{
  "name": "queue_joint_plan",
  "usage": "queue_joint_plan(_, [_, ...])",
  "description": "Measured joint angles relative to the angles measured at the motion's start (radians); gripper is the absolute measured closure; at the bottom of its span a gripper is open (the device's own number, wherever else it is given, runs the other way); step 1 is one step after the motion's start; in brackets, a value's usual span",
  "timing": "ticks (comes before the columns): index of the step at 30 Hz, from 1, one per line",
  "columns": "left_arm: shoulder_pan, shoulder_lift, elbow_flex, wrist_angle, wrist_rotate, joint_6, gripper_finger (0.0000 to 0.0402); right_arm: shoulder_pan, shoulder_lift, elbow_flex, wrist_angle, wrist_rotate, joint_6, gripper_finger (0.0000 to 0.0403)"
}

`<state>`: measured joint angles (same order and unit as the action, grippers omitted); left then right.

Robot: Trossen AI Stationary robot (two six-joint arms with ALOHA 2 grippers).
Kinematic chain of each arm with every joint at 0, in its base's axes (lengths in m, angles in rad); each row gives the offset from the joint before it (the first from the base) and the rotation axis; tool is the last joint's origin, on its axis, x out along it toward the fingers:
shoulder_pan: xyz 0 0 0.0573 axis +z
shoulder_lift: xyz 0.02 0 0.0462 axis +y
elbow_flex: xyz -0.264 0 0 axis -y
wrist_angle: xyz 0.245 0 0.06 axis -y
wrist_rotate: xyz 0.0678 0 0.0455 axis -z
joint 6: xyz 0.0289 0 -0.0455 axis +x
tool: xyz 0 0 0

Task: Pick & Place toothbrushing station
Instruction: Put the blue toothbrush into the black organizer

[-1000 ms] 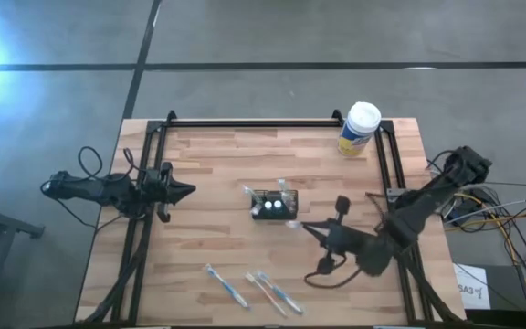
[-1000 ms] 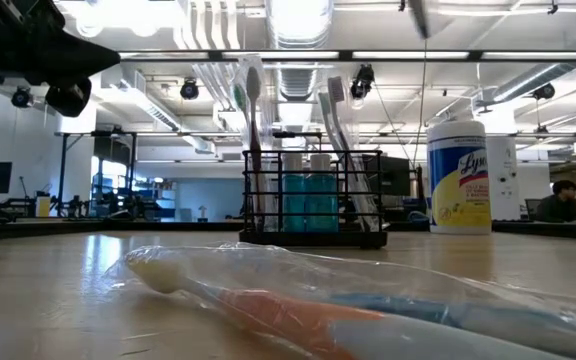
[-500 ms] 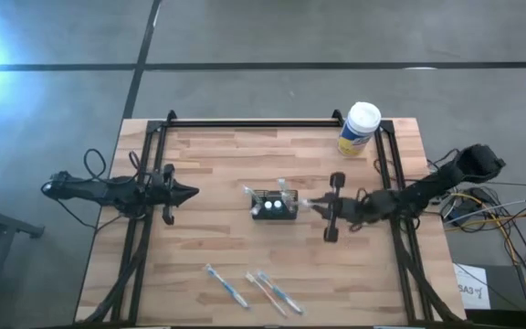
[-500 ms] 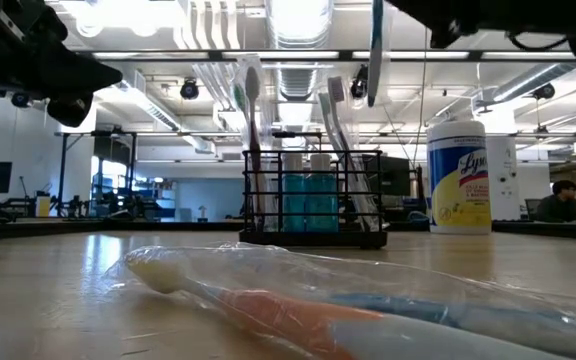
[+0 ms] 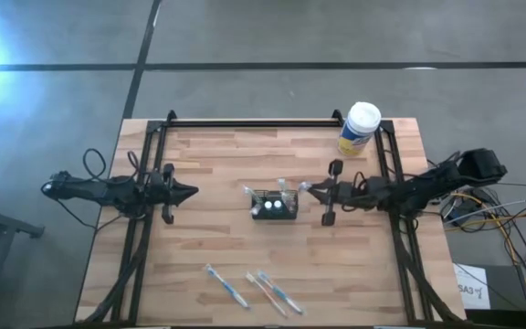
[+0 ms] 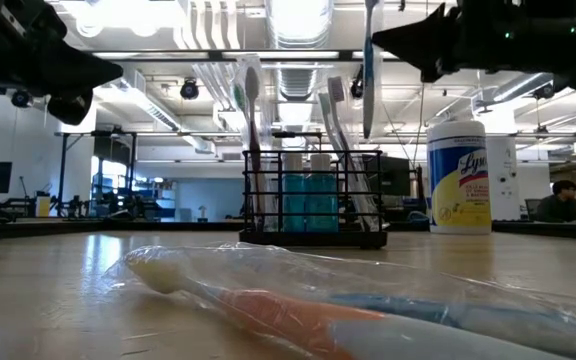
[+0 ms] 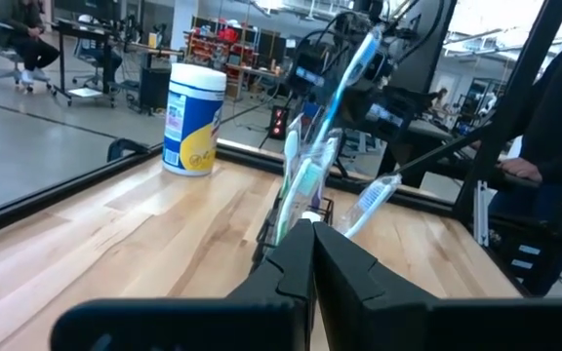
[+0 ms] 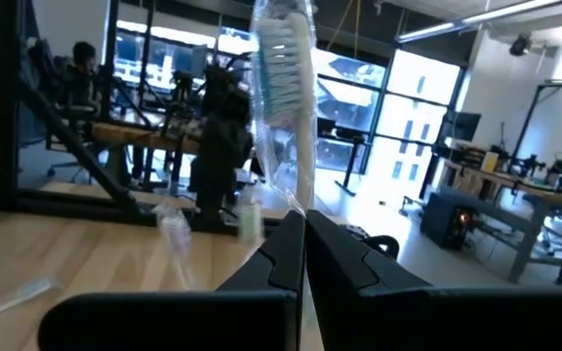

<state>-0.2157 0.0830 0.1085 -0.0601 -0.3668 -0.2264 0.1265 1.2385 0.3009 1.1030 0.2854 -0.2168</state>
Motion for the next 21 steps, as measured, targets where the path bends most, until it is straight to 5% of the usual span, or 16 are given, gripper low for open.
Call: queue_joint_plan(21, [0.000, -0.001, 0.000, 0.003, -0.002, 0.019, 0.0388, -0.007, 0.457, 0.000, 0.464, 0.064, 0.055, 0.0395])
